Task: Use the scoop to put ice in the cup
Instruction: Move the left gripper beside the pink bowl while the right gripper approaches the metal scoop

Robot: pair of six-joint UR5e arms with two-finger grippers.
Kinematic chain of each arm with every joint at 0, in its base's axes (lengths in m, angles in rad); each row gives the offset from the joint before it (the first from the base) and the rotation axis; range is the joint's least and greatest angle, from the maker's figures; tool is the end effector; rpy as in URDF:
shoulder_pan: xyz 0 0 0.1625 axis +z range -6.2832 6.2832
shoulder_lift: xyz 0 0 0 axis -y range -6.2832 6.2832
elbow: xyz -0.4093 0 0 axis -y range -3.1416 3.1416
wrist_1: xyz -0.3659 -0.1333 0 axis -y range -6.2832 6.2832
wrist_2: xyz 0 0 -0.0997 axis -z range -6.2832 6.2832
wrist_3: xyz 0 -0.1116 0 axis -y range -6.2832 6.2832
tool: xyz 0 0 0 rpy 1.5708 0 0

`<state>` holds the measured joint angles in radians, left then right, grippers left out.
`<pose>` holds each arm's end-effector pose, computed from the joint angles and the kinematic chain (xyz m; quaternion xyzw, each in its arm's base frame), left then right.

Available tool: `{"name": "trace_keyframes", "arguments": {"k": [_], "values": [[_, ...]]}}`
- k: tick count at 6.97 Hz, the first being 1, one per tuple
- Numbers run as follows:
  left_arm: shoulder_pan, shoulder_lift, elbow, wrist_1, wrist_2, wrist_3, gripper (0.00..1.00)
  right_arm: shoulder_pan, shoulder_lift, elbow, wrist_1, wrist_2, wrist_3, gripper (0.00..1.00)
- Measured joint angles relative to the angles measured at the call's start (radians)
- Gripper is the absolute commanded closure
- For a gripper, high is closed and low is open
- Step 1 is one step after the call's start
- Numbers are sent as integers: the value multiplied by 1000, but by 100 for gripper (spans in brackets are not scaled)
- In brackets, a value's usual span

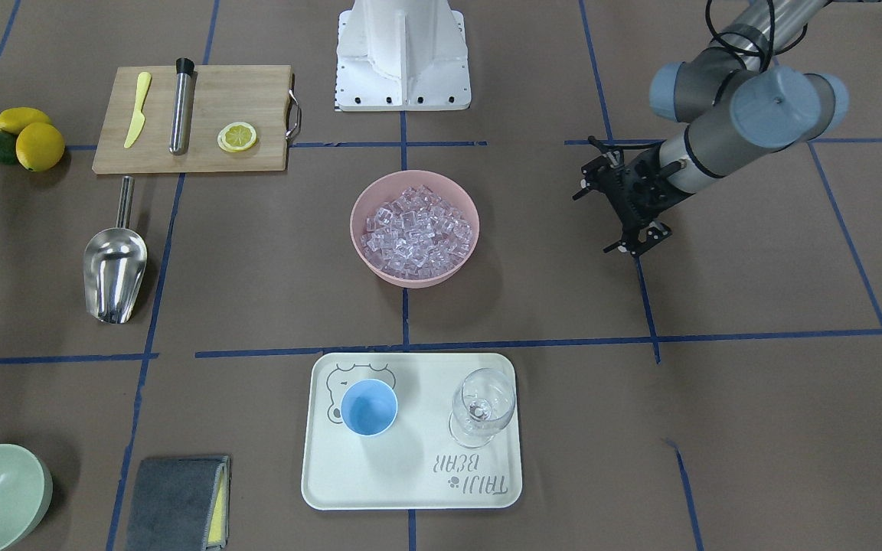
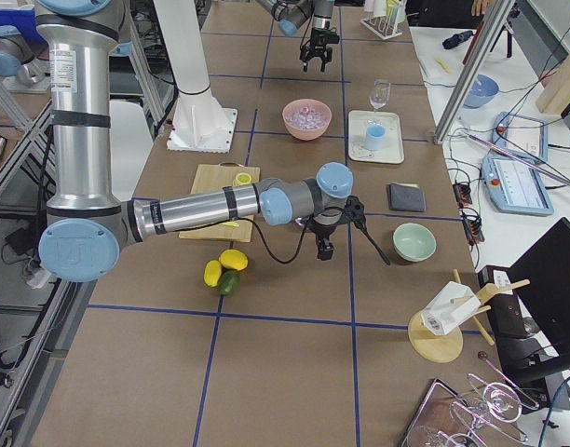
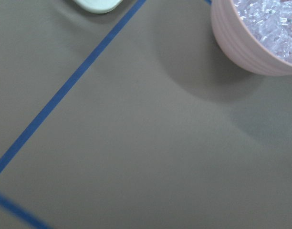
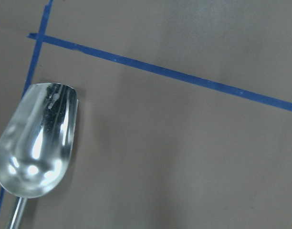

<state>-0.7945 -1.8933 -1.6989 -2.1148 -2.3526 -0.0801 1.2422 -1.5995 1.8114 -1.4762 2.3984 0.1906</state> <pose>0.3672 -0.4520 0.3509 0.2622 0.4878 0.4480 0.7018 -0.1013 -0.4555 0.5366 0.0331 -0.4199 -0.1236 0.8985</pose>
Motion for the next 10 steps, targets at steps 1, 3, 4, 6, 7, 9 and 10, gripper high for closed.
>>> {"name": "trace_keyframes", "arguments": {"k": [1,3,4,6,7,9,10], "values": [[47,-12,27,-105,50,-1,0,-30,-4,41,0,-2,91,0],[121,-33,101,-290,111,-5,0,-83,-40,143,7,-5,261,0],[141,-42,116,-315,117,-6,0,-111,-78,177,45,-11,332,0],[154,-46,128,-329,120,-5,0,-233,-134,193,224,-99,586,0],[156,-48,132,-332,121,-3,0,-304,-154,194,305,-149,710,0],[156,-63,149,-334,122,0,0,-448,-162,197,391,-279,911,0],[156,-72,156,-333,122,0,0,-525,-162,199,406,-378,985,0]]}}
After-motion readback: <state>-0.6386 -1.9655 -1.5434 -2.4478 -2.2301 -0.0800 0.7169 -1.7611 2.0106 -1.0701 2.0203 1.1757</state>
